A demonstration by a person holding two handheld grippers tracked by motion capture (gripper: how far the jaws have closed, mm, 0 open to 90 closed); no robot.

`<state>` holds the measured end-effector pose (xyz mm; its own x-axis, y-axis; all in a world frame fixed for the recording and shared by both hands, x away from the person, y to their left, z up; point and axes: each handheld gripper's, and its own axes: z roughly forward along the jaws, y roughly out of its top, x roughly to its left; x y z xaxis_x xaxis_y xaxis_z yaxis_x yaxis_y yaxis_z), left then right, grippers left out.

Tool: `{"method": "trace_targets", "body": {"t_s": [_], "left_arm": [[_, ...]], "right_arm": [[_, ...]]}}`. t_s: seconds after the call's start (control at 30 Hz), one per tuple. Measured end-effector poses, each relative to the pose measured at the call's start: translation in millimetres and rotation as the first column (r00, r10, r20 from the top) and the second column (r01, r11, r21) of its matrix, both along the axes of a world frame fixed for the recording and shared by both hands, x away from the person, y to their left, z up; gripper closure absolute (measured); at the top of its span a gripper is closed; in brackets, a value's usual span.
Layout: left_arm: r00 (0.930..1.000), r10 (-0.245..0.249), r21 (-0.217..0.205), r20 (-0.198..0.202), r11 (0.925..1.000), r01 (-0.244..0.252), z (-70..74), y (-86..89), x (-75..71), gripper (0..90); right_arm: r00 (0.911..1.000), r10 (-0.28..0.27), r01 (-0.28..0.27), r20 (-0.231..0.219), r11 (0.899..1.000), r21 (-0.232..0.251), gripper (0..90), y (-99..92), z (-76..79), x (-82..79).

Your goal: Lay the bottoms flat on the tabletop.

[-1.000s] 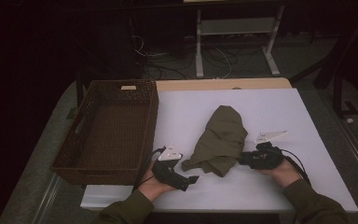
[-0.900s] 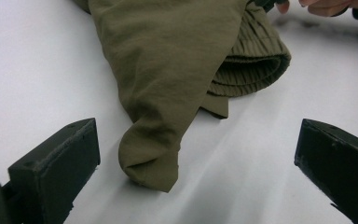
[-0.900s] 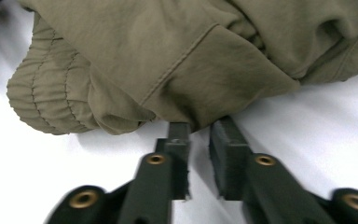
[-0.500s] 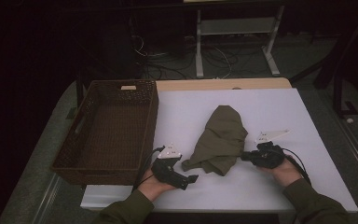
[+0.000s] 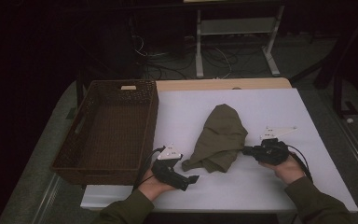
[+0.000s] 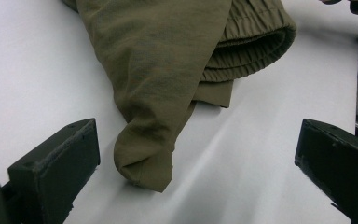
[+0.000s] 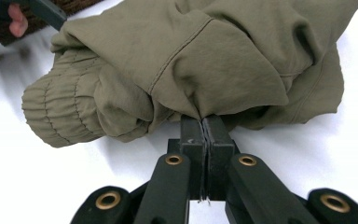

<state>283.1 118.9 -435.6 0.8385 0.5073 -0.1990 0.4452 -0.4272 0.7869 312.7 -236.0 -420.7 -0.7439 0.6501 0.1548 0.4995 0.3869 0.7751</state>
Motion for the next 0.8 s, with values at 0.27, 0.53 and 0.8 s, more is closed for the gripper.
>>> {"method": "trace_targets", "body": {"t_s": [0.27, 0.53, 0.8], "left_arm": [[0.9984, 0.011, -0.030, -0.056, 0.9995, -0.013, -0.3, 1.6, 1.1, 0.0], [0.9999, 0.011, -0.005, 0.005, 0.9999, -0.011, 0.9, 1.0, -1.6, 0.0], [0.9995, 0.018, 0.002, 0.025, 0.9998, -0.018, -0.1, 1.4, -1.4, 0.0]], "right_arm": [[0.9997, -0.004, 0.003, 0.022, 1.000, 0.026, 87.7, 1.0, 7.6, 3.0], [0.9991, 0.003, -0.005, 0.042, 0.999, 0.035, 87.7, 4.9, 12.5, 7.8], [0.9985, 0.017, -0.019, 0.052, 0.999, 0.043, 87.6, 11.4, 16.9, 12.9]]}}
